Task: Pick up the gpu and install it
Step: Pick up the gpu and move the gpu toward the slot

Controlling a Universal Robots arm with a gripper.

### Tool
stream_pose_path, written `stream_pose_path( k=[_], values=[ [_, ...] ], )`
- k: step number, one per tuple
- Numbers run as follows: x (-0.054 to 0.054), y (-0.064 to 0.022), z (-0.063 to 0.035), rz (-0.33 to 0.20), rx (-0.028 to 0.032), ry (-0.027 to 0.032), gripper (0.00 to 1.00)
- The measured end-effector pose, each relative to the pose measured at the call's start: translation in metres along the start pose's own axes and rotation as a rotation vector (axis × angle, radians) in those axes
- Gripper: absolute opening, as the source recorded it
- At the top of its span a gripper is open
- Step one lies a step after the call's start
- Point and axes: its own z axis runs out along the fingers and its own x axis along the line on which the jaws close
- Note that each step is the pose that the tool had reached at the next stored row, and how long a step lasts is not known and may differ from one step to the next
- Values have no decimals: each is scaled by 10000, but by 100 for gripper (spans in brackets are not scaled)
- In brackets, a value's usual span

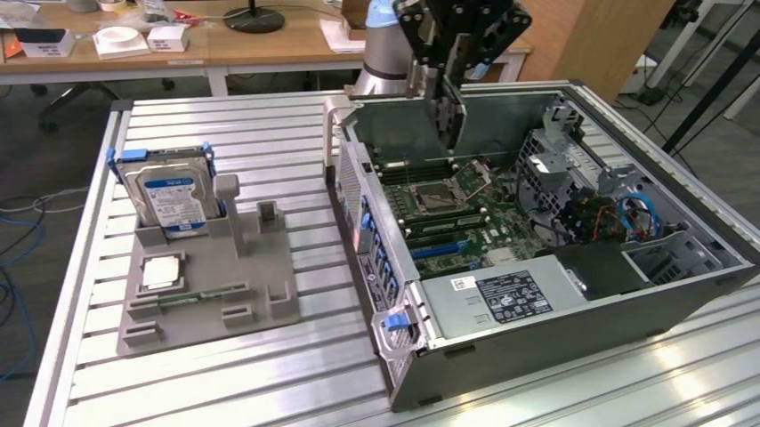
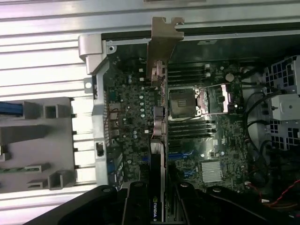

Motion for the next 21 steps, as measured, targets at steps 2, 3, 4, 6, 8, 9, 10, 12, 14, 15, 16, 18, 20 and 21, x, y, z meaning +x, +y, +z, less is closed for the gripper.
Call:
stream_pose_path(
  k=[2, 3, 4, 6, 8, 9, 10, 12, 14, 15, 16, 18, 20, 21],
  values=[
    [-92, 10, 3, -10, -13, 3, 26],
    [-138, 15, 4, -15, -20, 4, 26],
    [-183, 20, 6, -21, -28, 5, 26],
    [-271, 30, 8, -30, -42, 8, 26],
    [-364, 40, 11, -44, -57, 11, 26],
    [-408, 45, 13, -48, -65, 12, 26],
    [-452, 49, 14, -55, -71, 14, 26],
    [-540, 59, 16, -69, -83, 17, 26],
    [-631, 69, 19, -83, -95, 19, 26],
    [-675, 74, 20, -89, -100, 22, 26],
    [-720, 78, 22, -95, -107, 22, 26],
    [-806, 88, 25, -110, -119, 25, 26],
    [-896, 98, 28, -124, -133, 28, 26],
    [-937, 103, 29, -130, -137, 30, 26]
  ],
)
